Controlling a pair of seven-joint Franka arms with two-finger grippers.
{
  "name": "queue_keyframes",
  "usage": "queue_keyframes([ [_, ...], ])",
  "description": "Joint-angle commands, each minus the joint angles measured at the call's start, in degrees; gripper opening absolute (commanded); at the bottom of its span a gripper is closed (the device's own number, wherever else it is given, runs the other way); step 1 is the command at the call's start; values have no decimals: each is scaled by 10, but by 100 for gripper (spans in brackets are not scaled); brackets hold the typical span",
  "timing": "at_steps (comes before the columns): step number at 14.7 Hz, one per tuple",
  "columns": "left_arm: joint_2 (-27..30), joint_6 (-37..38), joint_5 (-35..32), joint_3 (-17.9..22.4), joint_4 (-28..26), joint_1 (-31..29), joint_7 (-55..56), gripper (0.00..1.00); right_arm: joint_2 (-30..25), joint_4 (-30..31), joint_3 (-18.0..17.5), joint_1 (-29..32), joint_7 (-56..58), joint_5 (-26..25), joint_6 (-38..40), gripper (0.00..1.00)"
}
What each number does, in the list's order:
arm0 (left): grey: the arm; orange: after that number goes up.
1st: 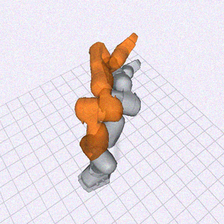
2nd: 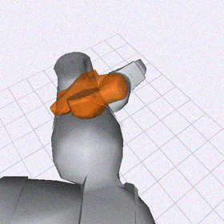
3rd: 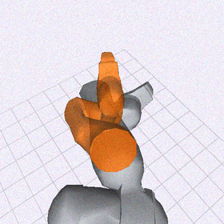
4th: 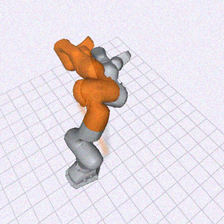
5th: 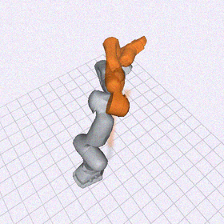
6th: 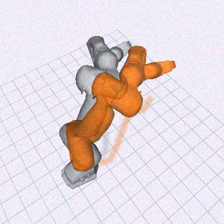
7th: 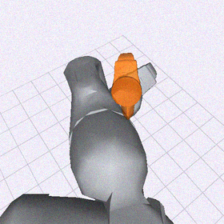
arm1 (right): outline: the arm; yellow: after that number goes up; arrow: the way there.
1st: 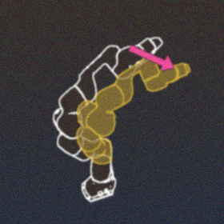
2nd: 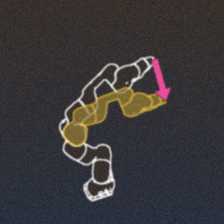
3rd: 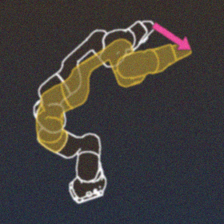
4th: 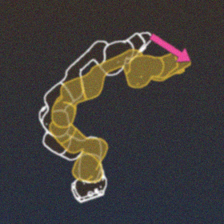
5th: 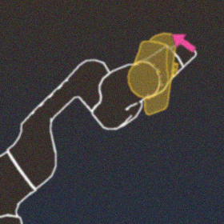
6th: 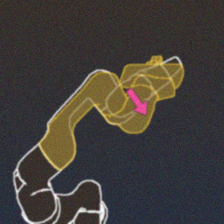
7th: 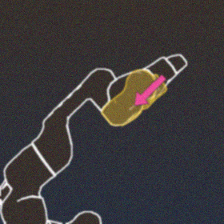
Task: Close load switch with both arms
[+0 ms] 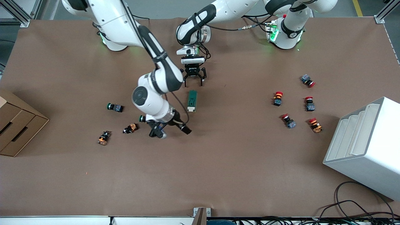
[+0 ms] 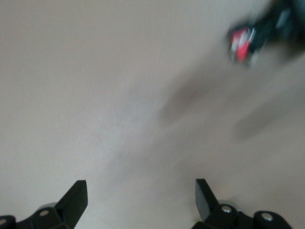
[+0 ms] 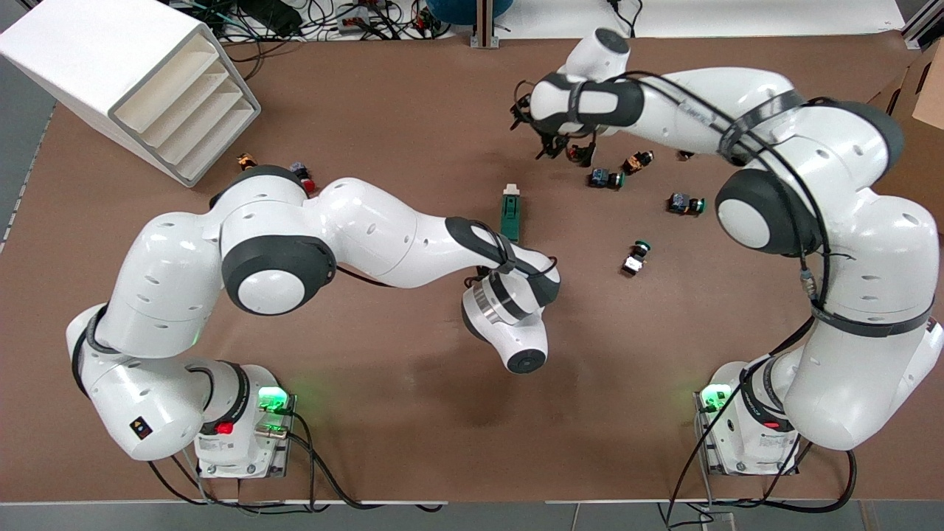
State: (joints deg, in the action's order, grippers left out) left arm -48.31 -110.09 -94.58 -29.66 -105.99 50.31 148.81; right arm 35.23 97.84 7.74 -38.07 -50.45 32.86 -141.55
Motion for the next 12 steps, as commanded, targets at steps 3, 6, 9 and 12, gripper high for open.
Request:
queue_keyframes([
  [3,-10,8,-7,2,11,8,14,100,-94,15,25,75,155,-75,170,100],
  [6,-10,8,-6,2,11,8,14,100,-139,3,64,108,266,-122,295,100],
  [9,-10,8,-6,2,10,8,14,100,-149,-83,113,128,362,-198,456,100],
  [12,-10,8,-6,2,11,8,14,100,-149,-159,132,167,445,-226,558,100],
])
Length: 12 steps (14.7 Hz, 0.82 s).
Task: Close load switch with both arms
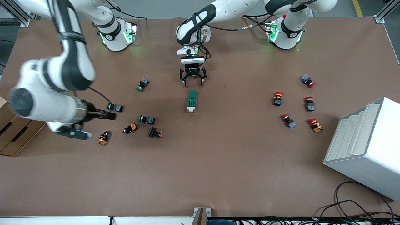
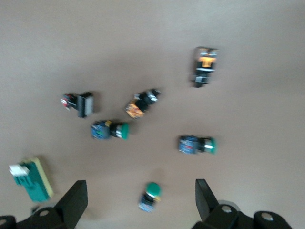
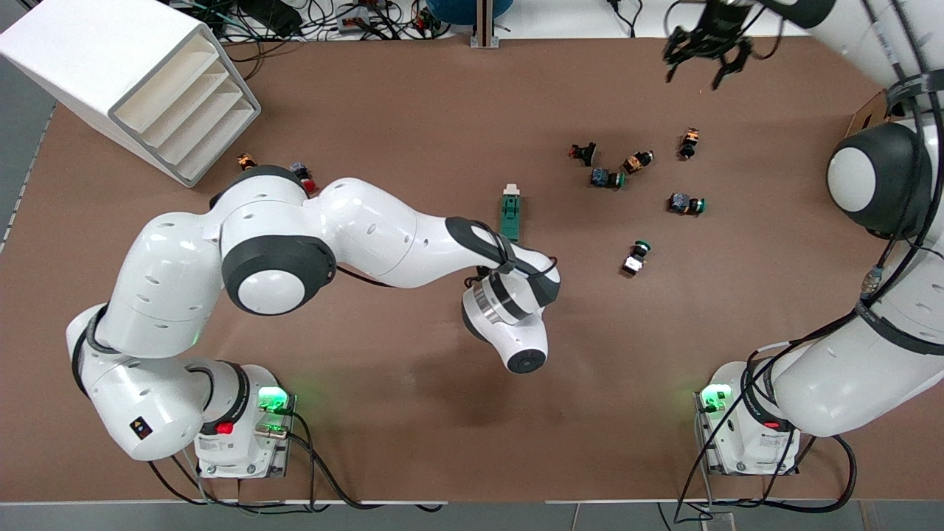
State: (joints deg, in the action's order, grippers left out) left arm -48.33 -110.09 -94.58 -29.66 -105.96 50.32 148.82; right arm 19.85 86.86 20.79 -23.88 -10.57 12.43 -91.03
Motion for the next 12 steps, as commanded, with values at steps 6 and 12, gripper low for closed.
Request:
queue_keyframes([
  [6,-10,8,-6,2,10,7,14,100,4,-148,5,110,142,-93,152,100],
  [12,-10,8,-6,2,10,7,14,100,6,-214,-1,154,143,-81,189,100],
])
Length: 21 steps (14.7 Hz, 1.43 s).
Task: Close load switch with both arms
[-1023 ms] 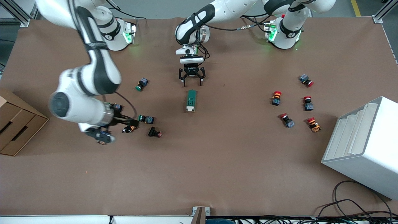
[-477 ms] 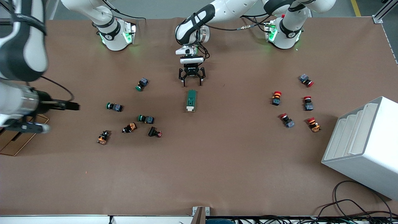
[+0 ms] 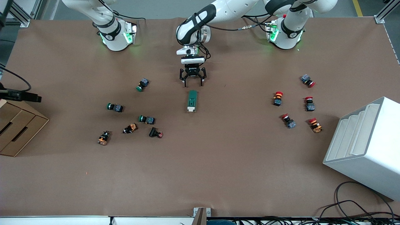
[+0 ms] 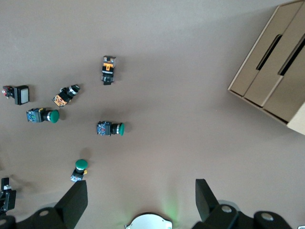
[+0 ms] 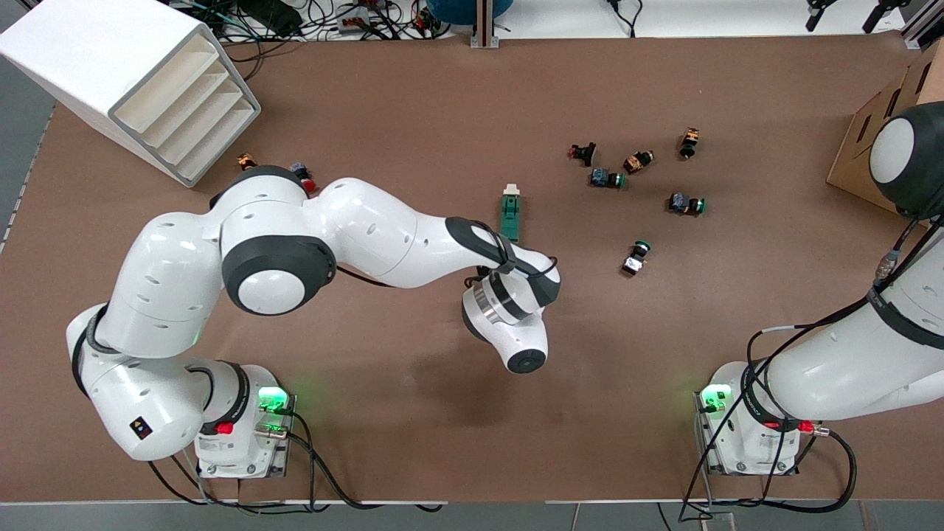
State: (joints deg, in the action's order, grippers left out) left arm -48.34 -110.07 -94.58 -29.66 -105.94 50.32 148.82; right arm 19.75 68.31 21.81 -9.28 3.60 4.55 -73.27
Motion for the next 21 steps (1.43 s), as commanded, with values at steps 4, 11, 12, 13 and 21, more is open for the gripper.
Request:
queue_keyframes([
  [4,-11,7,-6,2,11,8,14,100,6,-32,-14,-8,-4,12,14,100],
  [11,-13,7,-5,2,11,8,14,100,-18,-28,-14,-25,-10,13,35,100],
  [12,-13,7,-6,2,11,8,14,100,-19,-29,-17,-18,-10,16,36,100],
  [13,-13,7,-6,2,11,8,14,100,-24,-28,-38,3,-8,16,42,100],
  [21,-13,7,-5,2,11,9,14,100,-107,66,-179,108,-12,-16,2,100],
])
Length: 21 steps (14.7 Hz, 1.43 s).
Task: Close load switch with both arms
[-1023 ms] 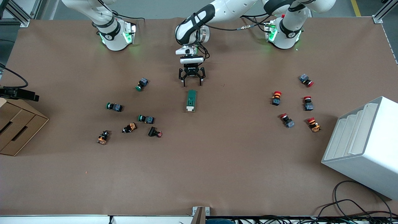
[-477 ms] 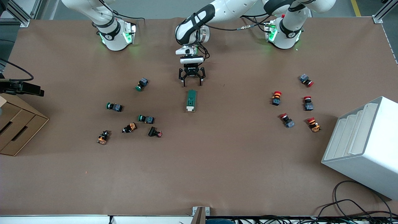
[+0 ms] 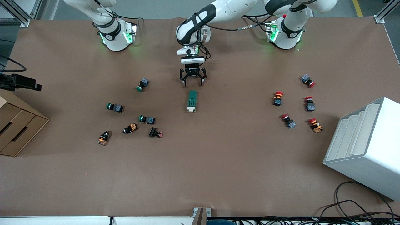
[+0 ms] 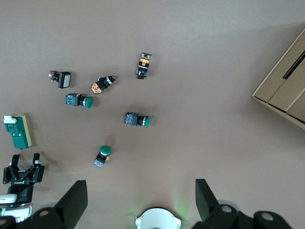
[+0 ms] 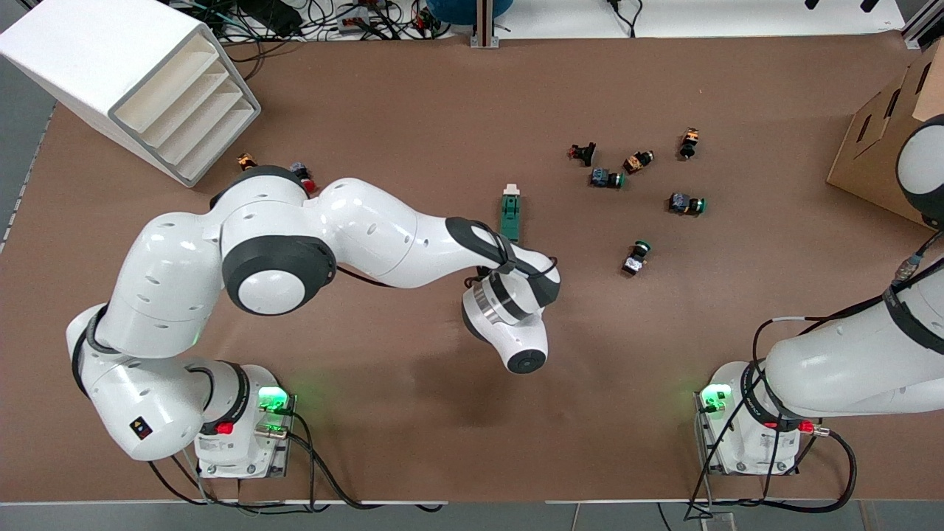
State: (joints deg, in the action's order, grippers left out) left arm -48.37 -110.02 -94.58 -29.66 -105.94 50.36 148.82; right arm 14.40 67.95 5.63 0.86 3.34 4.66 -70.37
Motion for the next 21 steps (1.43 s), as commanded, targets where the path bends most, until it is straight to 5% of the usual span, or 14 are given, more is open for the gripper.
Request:
queue_keyframes([
  [1,-13,7,-5,2,10,8,14,100,-60,79,-18,3,-23,-18,-29,100],
  [9,-9,7,-3,1,10,8,12,100,-66,69,-15,-11,-30,-30,-25,100],
  [21,-1,8,1,0,10,6,-5,100,-149,141,-14,-23,-33,-41,-42,100],
])
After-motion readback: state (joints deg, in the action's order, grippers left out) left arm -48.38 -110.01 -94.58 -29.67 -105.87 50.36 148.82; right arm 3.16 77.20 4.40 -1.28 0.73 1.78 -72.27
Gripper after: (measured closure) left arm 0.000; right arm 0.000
